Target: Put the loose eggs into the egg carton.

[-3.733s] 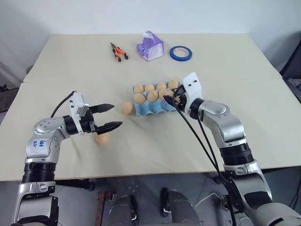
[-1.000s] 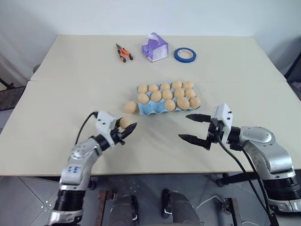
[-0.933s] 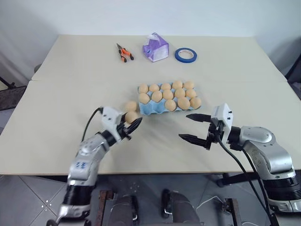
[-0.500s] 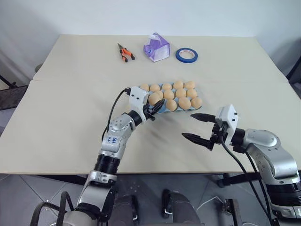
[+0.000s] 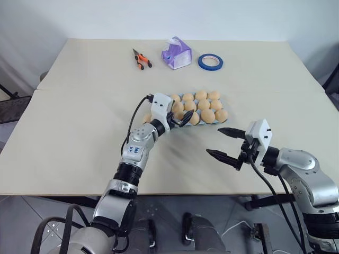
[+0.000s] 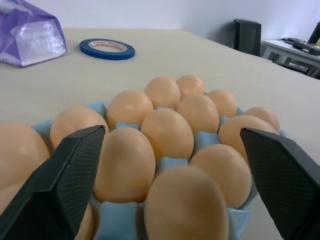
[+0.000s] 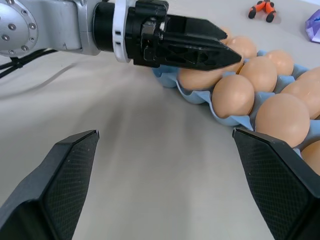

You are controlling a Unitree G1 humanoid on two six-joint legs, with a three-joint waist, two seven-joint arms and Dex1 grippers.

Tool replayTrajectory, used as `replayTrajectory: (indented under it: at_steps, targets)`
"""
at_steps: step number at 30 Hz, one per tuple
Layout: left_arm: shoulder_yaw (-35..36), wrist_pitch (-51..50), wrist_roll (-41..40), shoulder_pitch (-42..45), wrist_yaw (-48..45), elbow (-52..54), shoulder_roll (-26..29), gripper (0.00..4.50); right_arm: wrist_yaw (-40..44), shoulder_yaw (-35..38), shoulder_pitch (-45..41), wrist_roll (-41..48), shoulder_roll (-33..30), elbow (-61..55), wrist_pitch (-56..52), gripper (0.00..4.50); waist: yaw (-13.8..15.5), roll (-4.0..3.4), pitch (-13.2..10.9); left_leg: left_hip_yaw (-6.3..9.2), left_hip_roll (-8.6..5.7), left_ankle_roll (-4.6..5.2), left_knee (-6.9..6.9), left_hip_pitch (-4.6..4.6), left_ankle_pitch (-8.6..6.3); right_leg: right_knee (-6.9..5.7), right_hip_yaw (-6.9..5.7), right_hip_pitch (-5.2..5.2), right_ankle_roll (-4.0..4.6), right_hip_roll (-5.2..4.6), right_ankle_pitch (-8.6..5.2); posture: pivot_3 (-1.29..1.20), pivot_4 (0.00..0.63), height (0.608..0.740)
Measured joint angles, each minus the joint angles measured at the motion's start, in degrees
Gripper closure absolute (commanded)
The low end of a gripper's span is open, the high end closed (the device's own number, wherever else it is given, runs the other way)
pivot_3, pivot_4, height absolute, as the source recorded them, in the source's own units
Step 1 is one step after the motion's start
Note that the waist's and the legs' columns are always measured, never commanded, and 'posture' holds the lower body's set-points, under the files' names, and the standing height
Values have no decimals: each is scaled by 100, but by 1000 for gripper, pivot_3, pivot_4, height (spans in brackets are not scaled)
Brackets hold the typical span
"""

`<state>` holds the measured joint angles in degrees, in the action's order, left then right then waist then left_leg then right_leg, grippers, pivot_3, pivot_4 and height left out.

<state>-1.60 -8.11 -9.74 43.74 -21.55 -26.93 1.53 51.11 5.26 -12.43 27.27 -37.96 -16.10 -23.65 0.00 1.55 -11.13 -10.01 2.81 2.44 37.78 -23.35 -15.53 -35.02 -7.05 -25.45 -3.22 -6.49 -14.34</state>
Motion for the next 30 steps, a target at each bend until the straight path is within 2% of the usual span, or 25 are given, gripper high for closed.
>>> replayTrajectory:
  at_steps: [6, 10, 14, 21, 27, 30]
  targets:
    - [-26, -764, -262, -892, -489, 1497, 503, 39, -8, -9, -27, 1, 7, 5, -7, 0, -24, -1, 0, 0, 5, -5, 0, 2, 2, -6, 2, -1, 2, 4, -1, 0, 150, 740]
    - [103, -1374, -886, -1778, -1331, 2682, 1340, 39, 55, -29, -85, 0, 10, 49, -2, 0, -30, -1, 1, 0, 6, -9, 0, 6, 3, -11, 9, -1, 5, 4, -3, 0, 150, 740]
    - [364, -1729, -1336, -2397, -2042, 3263, 2197, 39, 100, -33, -141, -1, 10, 84, 0, 0, -8, -2, 1, 2, 3, -35, 0, 6, -12, -13, 23, -1, 8, -2, -4, 0, 150, 740]
    - [1014, -1754, -1605, -3083, -3060, 3227, 3522, 39, 204, -48, -257, -13, 8, 211, 7, 0, -16, -2, 0, 3, 6, -43, -10, 3, -19, -2, 47, -7, 18, -4, -10, 0, 150, 740]
    - [1669, -1375, -1616, -3046, -3186, 2519, 3934, 39, 227, -50, -307, -22, 9, 277, 84, 0, -11, -2, 0, 4, 6, -46, -27, 4, -18, 6, 47, -9, 20, -5, -11, 0, 150, 740]
    - [1582, -1070, -1491, -2675, -3224, 2068, 3880, 39, 226, -55, -309, -32, 21, 291, 115, 0, 27, -2, 0, 5, 3, -46, -27, 3, -18, 10, 43, -8, 19, -7, -11, 0, 150, 740]
